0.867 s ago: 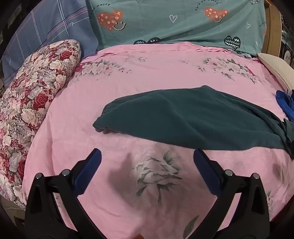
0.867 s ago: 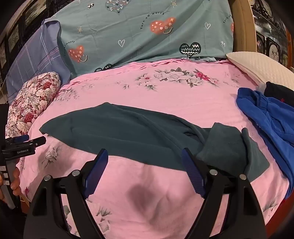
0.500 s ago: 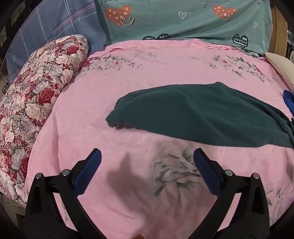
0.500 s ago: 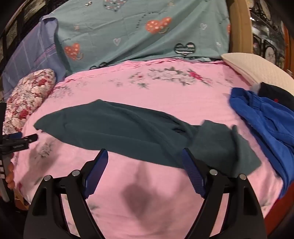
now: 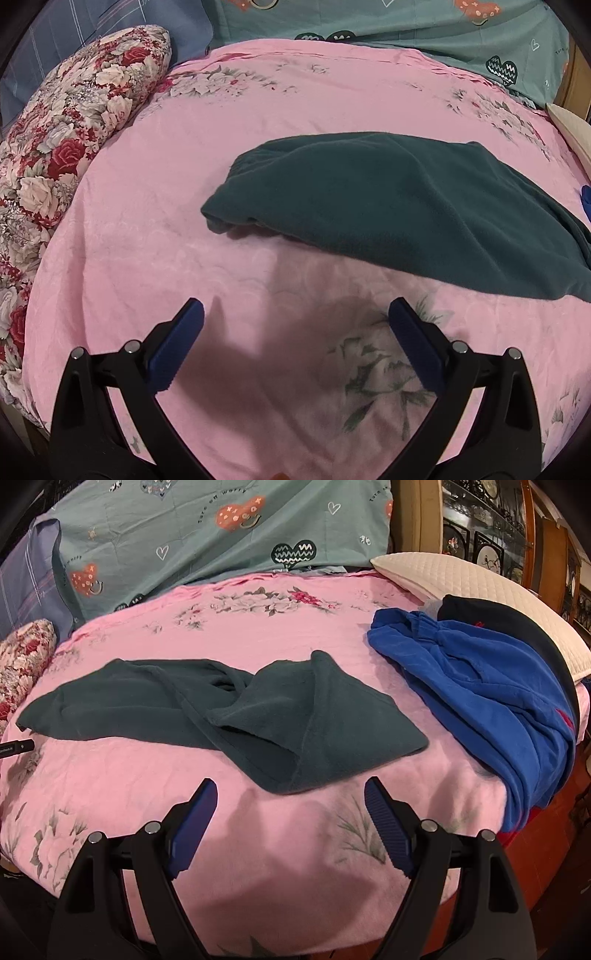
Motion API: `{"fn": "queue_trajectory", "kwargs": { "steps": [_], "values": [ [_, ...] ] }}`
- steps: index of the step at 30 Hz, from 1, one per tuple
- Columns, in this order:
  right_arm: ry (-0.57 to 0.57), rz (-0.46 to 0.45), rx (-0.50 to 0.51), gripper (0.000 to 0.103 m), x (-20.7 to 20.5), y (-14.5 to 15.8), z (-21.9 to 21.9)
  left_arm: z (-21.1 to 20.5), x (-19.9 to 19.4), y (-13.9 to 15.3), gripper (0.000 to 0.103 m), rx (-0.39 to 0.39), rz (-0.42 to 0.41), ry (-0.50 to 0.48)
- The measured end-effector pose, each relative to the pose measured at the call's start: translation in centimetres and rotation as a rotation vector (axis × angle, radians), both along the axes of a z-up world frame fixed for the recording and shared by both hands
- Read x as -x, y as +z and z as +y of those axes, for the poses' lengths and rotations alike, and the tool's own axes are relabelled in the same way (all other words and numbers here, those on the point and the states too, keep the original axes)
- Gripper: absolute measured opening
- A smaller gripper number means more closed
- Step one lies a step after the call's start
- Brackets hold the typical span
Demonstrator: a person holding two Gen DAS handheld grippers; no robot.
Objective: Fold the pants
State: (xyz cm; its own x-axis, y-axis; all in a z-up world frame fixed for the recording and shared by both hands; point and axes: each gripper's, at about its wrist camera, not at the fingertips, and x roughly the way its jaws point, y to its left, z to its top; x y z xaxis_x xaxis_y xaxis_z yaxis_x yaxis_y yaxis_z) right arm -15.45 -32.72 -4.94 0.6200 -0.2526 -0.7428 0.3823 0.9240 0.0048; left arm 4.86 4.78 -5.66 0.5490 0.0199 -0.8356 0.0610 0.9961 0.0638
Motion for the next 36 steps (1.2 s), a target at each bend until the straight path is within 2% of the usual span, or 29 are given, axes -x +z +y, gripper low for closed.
{"fn": "queue_trajectory", "kwargs": {
  "steps": [2,3,4,5,7,10,12,14,15,16,17,18,19,21,23,27,31,34,35,36],
  "values": [
    [-0.035,0.039,-0.034,0.057,-1.4,-0.7,-0.9,0.1,-0.6,-0.4,0.101,0.006,0.022,0.012],
    [-0.017,0.012,-0.131,0.033,-1.8,-0.8,-2.0,0.2,-0.9,-0.5,0.101,0.011,0.03,0.019],
    [-0.033,0.008,-0.164,0.009,-2.1,-0.5,-2.7,0.3,-1.2,-0.6,0.101,0.017,0.035,0.028],
    [-0.03,-0.003,-0.176,0.007,-2.4,0.3,-3.3,0.5,-1.5,-0.6,0.101,0.022,0.041,0.039],
    [-0.037,-0.072,-0.18,0.007,-2.7,2.8,-4.7,0.8,-2.0,-0.4,0.1,0.032,0.044,0.052],
    [-0.107,-0.175,-0.187,0.006,-3.4,6.5,-8.7,0.4,-2.5,0.2,0.1,0.016,0.024,0.051],
    [-0.153,-0.185,-0.247,0.006,-4.7,7.0,-11.8,0.1,-2.6,0.6,0.1,0.011,0.011,0.044],
    [-0.191,-0.112,-0.327,0.007,-6.3,5.7,-14.0,0.0,-2.4,1.1,0.1,0.01,-0.002,0.033],
    [-0.181,-0.051,-0.383,0.011,-7.4,4.5,-14.7,0.0,-2.3,1.3,0.1,0.009,-0.007,0.025],
    [-0.164,-0.01,-0.388,0.019,-8.3,3.9,-14.8,-0.1,-2.1,1.4,0.1,0.002,-0.009,0.012],
    [-0.167,0.016,-0.341,0.023,-8.4,3.6,-14.5,-0.1,-1.8,1.5,0.1,-0.013,-0.008,0.0],
    [-0.187,0.029,-0.241,0.026,-8.2,3.9,-13.7,0.0,-1.5,1.6,0.1,-0.023,-0.009,-0.009],
    [-0.184,0.013,-0.182,0.03,-7.6,4.6,-13.1,0.2,-1.0,1.6,0.1,-0.034,-0.007,-0.019],
    [-0.158,-0.033,-0.168,0.047,-5.7,5.7,-11.6,0.5,0.0,1.8,0.1,-0.049,-0.014,-0.042],
    [-0.163,-0.04,-0.188,0.059,-4.0,5.7,-11.1,1.0,0.9,1.7,0.1,-0.056,-0.016,-0.058],
    [-0.156,0.036,-0.252,0.061,-2.8,2.5,-10.2,1.1,0.4,0.8,0.1,-0.008,0.017,-0.049],
    [-0.149,0.02,-0.316,0.061,-2.5,0.6,-9.7,0.9,-1.5,-0.1,0.1,0.057,0.036,0.008],
    [-0.132,0.001,-0.325,0.06,-2.5,0.3,-9.2,1.4,-2.8,-0.3,0.082,0.147,0.056,0.056],
    [-0.128,0.003,-0.324,0.06,-2.6,0.3,-9.0,1.4,-3.1,0.0,0.062,0.189,0.06,0.046],
    [-0.12,0.005,-0.327,0.059,-2.7,0.3,-8.9,1.1,-3.4,0.2,0.036,0.232,0.073,0.031]
  ]
}}
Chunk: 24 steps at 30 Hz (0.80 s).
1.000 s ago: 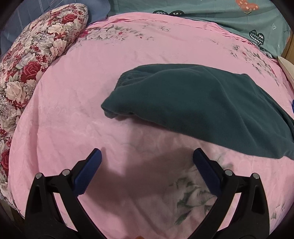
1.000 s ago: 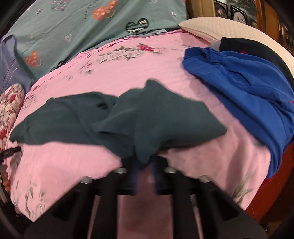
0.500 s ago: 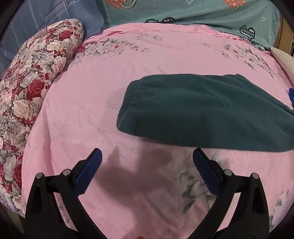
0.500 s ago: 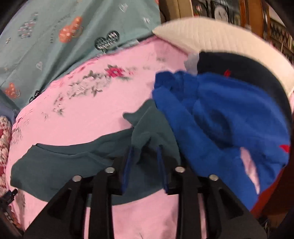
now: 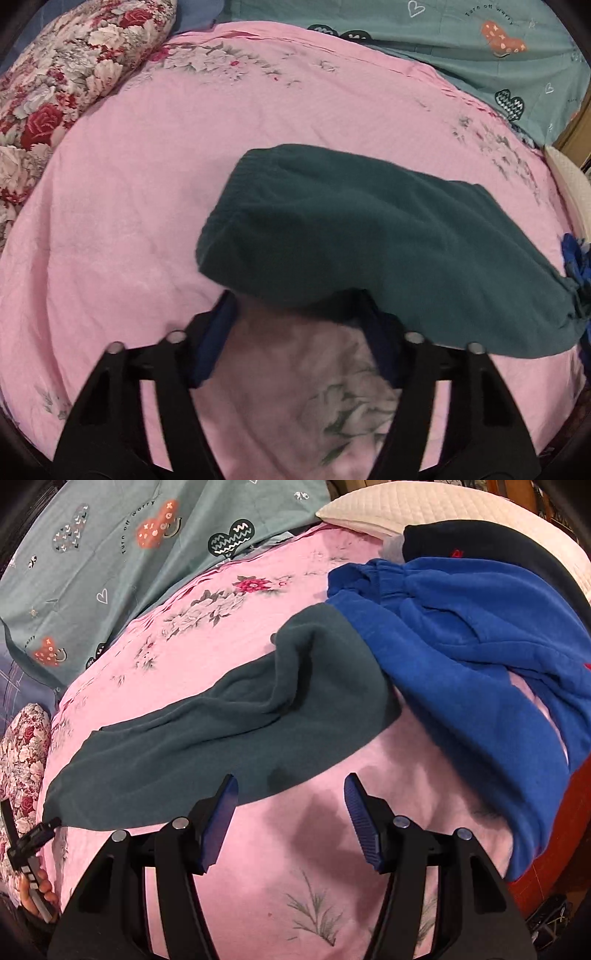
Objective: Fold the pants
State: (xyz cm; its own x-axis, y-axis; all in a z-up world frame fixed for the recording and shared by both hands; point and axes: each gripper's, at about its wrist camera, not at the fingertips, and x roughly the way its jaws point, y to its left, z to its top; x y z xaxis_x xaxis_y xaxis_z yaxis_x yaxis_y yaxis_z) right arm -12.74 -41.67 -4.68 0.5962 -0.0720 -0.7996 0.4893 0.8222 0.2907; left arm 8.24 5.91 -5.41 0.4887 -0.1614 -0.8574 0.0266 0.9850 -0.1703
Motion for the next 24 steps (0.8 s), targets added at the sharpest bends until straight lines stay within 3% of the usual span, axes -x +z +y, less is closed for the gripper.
{"fn": "queue_trajectory", "kwargs": {
  "steps": [2,4,6,9,12,17,20,22,23,24],
  "values": [
    [0.013,0.006,-0.016,0.054,-0.2,-0.2,0.0,-0.6,-0.3,0.3,0.018,0.071,0.023,-0.029],
    [0.013,0.008,-0.026,0.051,-0.1,-0.5,-0.1,-1.2,-0.1,0.9,0.016,0.038,-0.008,-0.023],
    [0.01,0.004,-0.044,0.051,0.0,-0.8,-0.3,-1.4,0.2,1.6,0.011,0.072,-0.027,-0.036],
    [-0.01,-0.02,-0.082,0.052,0.2,-1.1,-1.3,-1.8,0.2,2.5,0.006,0.058,-0.07,-0.028],
    [-0.044,-0.054,-0.125,0.052,0.9,-1.0,-2.6,-1.8,-0.1,2.9,0.004,0.085,-0.085,-0.009],
    [-0.062,-0.079,-0.184,0.052,0.7,-1.0,-3.6,-2.1,-0.1,3.3,0.004,0.064,-0.112,-0.021],
    [-0.08,0.015,-0.116,0.052,-1.1,-1.7,-3.3,-2.6,-0.4,2.5,0.004,0.043,-0.093,-0.025],
    [-0.105,0.033,-0.131,0.052,-1.5,-2.1,-3.8,-2.9,-0.6,1.9,0.007,0.037,-0.073,-0.028],
    [-0.116,0.021,-0.128,0.047,-1.4,-2.0,-3.9,-2.9,-0.6,1.7,0.008,0.036,-0.072,-0.033],
    [-0.123,-0.003,-0.116,0.036,-1.3,-1.8,-4.1,-3.0,-0.7,1.6,0.008,0.031,-0.076,-0.037]
  ]
}}
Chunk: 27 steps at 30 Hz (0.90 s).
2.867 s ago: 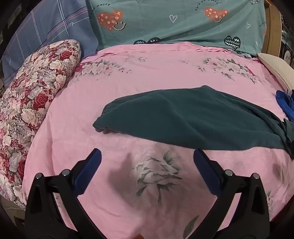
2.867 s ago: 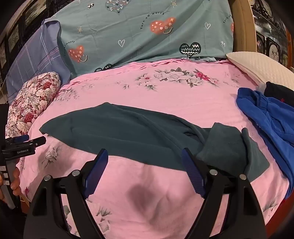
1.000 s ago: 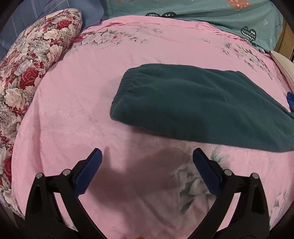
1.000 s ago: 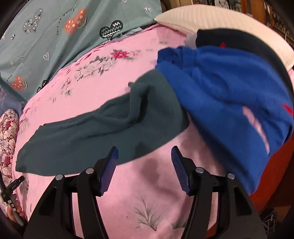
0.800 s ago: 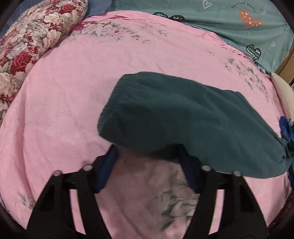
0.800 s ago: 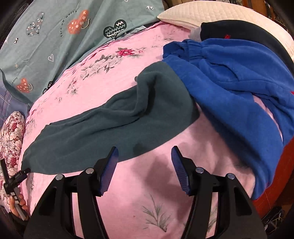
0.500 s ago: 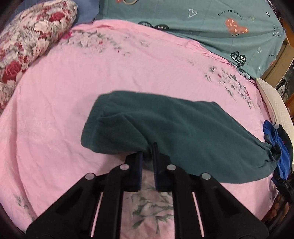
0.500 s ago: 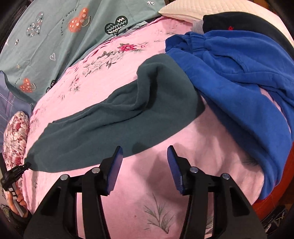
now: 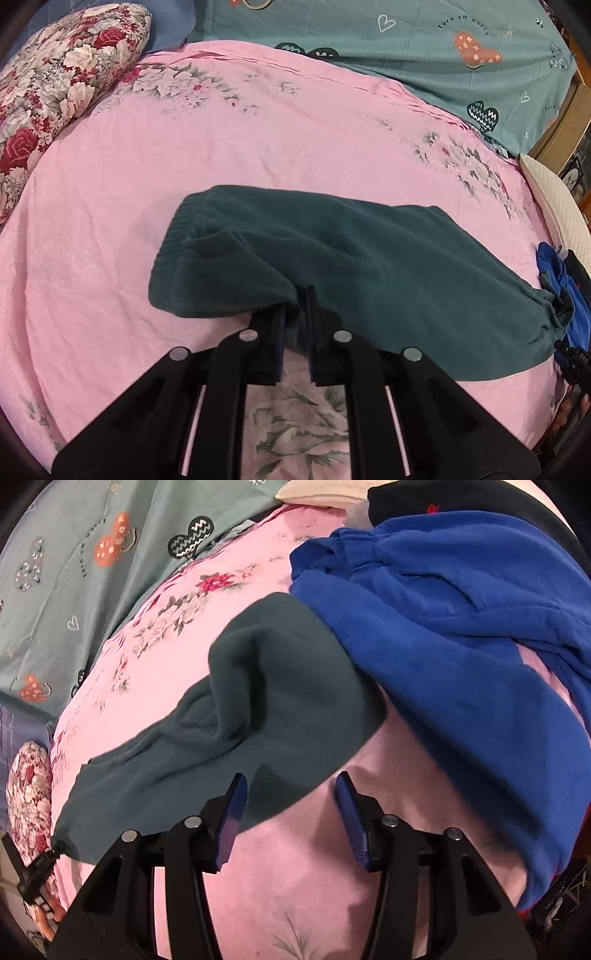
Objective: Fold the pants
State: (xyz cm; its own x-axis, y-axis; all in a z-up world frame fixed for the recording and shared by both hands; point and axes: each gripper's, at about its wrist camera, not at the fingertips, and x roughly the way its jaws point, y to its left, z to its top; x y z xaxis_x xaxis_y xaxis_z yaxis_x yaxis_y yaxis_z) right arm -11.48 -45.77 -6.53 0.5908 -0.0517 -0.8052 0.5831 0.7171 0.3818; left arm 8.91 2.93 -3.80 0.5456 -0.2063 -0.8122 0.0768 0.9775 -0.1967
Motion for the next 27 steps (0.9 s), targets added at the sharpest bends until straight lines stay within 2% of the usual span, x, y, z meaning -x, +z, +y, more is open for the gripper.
{"fn": "queue_trajectory", "kwargs": {
  "steps": [1,2,3,5,6,10,15,18,21,23,24,25,27],
  "values": [
    [0.002,-0.025,0.004,0.008,0.2,0.1,-0.3,0.0,0.0,0.0,0.007,-0.008,-0.008,-0.001],
    [0.031,-0.088,-0.058,0.002,0.5,0.1,-0.8,0.0,0.0,0.2,0.004,-0.009,-0.023,0.003],
    [0.019,-0.108,-0.062,0.002,0.9,0.5,-1.0,0.2,0.1,0.5,0.003,-0.006,-0.039,0.006],
    [0.032,-0.147,-0.004,0.002,1.3,2.0,-0.4,0.4,0.3,1.7,0.003,0.004,-0.081,0.001],
    [0.035,-0.175,-0.014,0.002,1.5,2.6,-0.3,0.5,0.3,2.3,0.003,0.012,-0.101,-0.002],
    [0.067,-0.22,0.002,0.002,-0.1,5.1,0.3,0.6,-0.6,3.6,0.003,0.035,-0.116,-0.018],
    [0.134,-0.319,0.03,0.002,-5.0,10.0,0.4,0.4,-2.5,5.3,0.003,0.025,-0.139,-0.026],
    [0.157,-0.347,0.043,0.002,-10.1,13.4,-0.2,0.3,-4.9,6.8,0.003,0.013,-0.145,-0.023],
    [0.154,-0.33,0.057,0.002,-17.7,16.1,-1.6,0.2,-9.4,8.4,0.003,-0.013,-0.142,0.0],
    [0.126,-0.307,0.074,0.002,-22.6,16.9,-2.8,0.3,-13.2,9.2,0.003,-0.02,-0.134,0.037],
    [0.126,-0.267,0.092,0.003,-25.3,16.7,-3.2,0.1,-14.8,9.3,0.003,-0.04,-0.129,0.045],
    [0.142,-0.191,0.11,0.012,-27.8,15.8,-3.5,-0.3,-17.1,8.9,0.004,-0.075,-0.095,0.04],
    [0.113,0.008,0.171,0.033,-30.6,12.7,-3.8,0.2,-19.7,7.5,0.015,-0.081,-0.029,0.064]
  ]
}}
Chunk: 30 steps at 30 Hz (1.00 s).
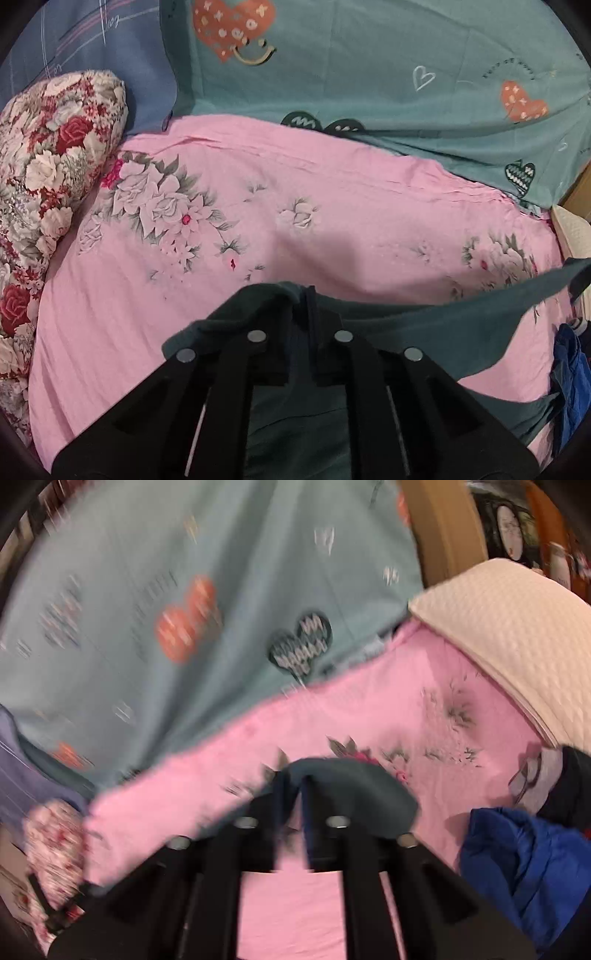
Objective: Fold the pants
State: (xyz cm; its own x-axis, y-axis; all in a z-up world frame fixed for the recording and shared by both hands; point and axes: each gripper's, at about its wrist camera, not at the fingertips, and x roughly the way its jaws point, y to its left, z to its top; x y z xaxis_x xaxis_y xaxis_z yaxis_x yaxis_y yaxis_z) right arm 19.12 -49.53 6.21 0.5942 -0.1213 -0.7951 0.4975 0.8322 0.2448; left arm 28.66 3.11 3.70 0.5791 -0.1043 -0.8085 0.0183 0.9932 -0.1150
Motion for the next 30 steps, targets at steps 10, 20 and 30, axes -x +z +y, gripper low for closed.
{"fn": "queue_trajectory", "kwargs": {
  "steps": [10,20,30],
  "values": [
    [0.194,0.092,-0.036,0.049,15.1,-5.6,5.6,4.3,12.0,-3.2,0.07,-0.063,0.05,-0.083],
    [0.208,0.003,-0.226,0.049,23.8,-10.1,10.1,3.8,14.2,-9.5,0.065,-0.045,0.089,-0.041],
    [0.13,0.026,-0.217,0.049,26.3,-11.9,8.9,2.1,12.8,-8.8,0.021,0.216,0.113,-0.005]
  ]
}}
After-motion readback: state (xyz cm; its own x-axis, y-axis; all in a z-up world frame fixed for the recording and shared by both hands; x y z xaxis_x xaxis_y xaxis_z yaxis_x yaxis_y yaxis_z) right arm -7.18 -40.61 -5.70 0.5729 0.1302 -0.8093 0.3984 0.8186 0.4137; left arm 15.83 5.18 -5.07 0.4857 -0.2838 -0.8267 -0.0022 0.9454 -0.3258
